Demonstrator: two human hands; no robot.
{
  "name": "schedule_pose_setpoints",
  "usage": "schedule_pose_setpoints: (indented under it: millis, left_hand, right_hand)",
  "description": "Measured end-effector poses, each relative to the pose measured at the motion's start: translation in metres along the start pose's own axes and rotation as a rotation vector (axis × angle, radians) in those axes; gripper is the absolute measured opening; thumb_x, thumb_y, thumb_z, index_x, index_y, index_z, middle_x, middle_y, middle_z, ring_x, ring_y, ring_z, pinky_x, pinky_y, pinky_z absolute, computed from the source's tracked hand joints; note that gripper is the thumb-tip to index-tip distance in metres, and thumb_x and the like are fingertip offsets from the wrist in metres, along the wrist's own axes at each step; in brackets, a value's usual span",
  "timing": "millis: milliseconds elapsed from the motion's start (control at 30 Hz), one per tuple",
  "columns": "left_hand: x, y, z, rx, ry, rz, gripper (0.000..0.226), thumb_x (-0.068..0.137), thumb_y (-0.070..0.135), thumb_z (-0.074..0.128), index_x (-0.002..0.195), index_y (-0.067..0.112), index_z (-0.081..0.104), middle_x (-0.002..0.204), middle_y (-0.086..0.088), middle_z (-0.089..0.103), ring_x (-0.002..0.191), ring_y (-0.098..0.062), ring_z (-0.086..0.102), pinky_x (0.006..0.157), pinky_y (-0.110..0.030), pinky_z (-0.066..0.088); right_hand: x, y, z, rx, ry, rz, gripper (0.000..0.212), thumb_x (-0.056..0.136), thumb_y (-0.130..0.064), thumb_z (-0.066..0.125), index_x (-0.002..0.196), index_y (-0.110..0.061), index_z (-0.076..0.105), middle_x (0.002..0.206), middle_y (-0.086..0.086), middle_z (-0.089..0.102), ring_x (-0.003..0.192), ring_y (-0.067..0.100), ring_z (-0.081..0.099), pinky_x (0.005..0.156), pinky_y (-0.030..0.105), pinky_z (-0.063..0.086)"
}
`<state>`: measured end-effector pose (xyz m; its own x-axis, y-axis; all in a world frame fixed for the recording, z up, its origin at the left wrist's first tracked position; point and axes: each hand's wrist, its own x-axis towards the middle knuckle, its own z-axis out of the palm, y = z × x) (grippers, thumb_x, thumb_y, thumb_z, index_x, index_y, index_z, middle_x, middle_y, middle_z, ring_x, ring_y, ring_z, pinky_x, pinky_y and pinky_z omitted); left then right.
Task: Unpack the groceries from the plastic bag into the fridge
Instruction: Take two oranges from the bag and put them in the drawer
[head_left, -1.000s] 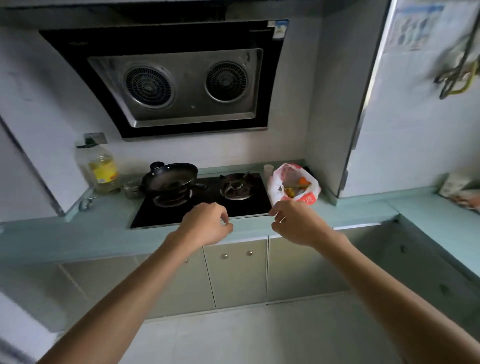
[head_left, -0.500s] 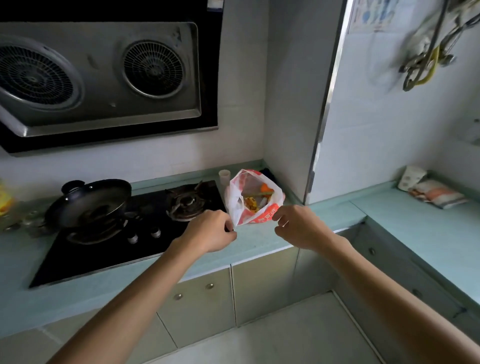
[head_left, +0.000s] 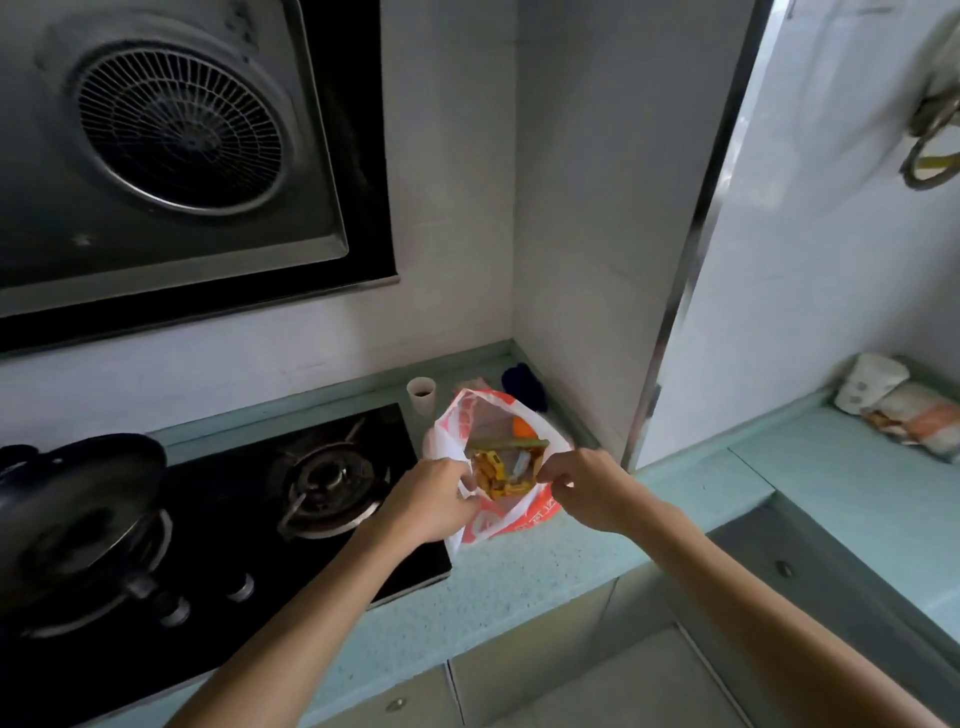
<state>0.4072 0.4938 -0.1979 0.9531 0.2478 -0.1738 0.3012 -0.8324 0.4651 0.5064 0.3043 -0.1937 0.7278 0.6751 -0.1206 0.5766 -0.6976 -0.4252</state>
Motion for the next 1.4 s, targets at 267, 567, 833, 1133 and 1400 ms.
schedule_pose_setpoints:
  millis: [267, 567, 833, 1133, 1400]
  left_hand:
    - [0.128, -0.019, 0.06, -0.24, -0.016, -0.088, 0.03, 0.095, 0.011, 0.053, 0.123, 0.01, 0.063, 0.12, -0.006, 0.069, 0.111, -0.021, 0.065, 0.086, -0.022, 0.05]
    - [0.241, -0.033, 0.117, -0.207, -0.035, -0.251, 0.033, 0.099, 0.013, 0.051, 0.131, 0.02, 0.058, 0.133, -0.001, 0.061, 0.121, -0.018, 0.059, 0.103, -0.022, 0.046]
    - [0.289, -0.092, 0.105, 0.118, 0.107, -0.392, 0.034, 0.089, 0.014, 0.059, 0.123, 0.009, 0.06, 0.113, -0.012, 0.069, 0.102, -0.03, 0.067, 0.085, -0.038, 0.054]
    - [0.319, -0.128, 0.099, 0.391, -0.053, -0.349, 0.083, 0.078, 0.036, 0.077, 0.145, 0.013, 0.034, 0.142, -0.015, 0.047, 0.126, -0.029, 0.051, 0.102, -0.037, 0.046]
    - [0.312, -0.117, 0.108, 0.239, 0.002, -0.325, 0.088, 0.069, 0.05, 0.08, 0.139, 0.013, 0.042, 0.138, -0.011, 0.051, 0.123, -0.025, 0.053, 0.1, -0.036, 0.047]
  right_hand:
    - [0.141, 0.078, 0.041, 0.029, -0.17, 0.059, 0.033, 0.098, -0.007, 0.045, 0.123, -0.02, 0.062, 0.108, 0.005, 0.068, 0.081, 0.02, 0.069, 0.065, 0.037, 0.062]
    - [0.248, 0.112, 0.055, 0.415, -0.309, 0.029, 0.037, 0.084, -0.036, 0.07, 0.115, -0.018, 0.064, 0.094, 0.0, 0.074, 0.085, 0.014, 0.071, 0.069, 0.019, 0.054]
    - [0.32, 0.159, 0.078, -0.033, -0.186, 0.046, 0.042, 0.088, -0.036, 0.063, 0.127, -0.02, 0.058, 0.12, 0.003, 0.065, 0.113, 0.024, 0.061, 0.098, 0.031, 0.047]
    - [0.352, 0.161, 0.098, -0.306, -0.073, -0.031, 0.054, 0.084, -0.048, 0.068, 0.128, -0.022, 0.055, 0.124, 0.002, 0.063, 0.111, 0.021, 0.062, 0.093, 0.033, 0.053]
    - [0.352, 0.151, 0.103, -0.431, -0.04, 0.023, 0.049, 0.088, -0.039, 0.066, 0.129, -0.016, 0.052, 0.118, 0.006, 0.06, 0.104, 0.02, 0.062, 0.091, 0.031, 0.053]
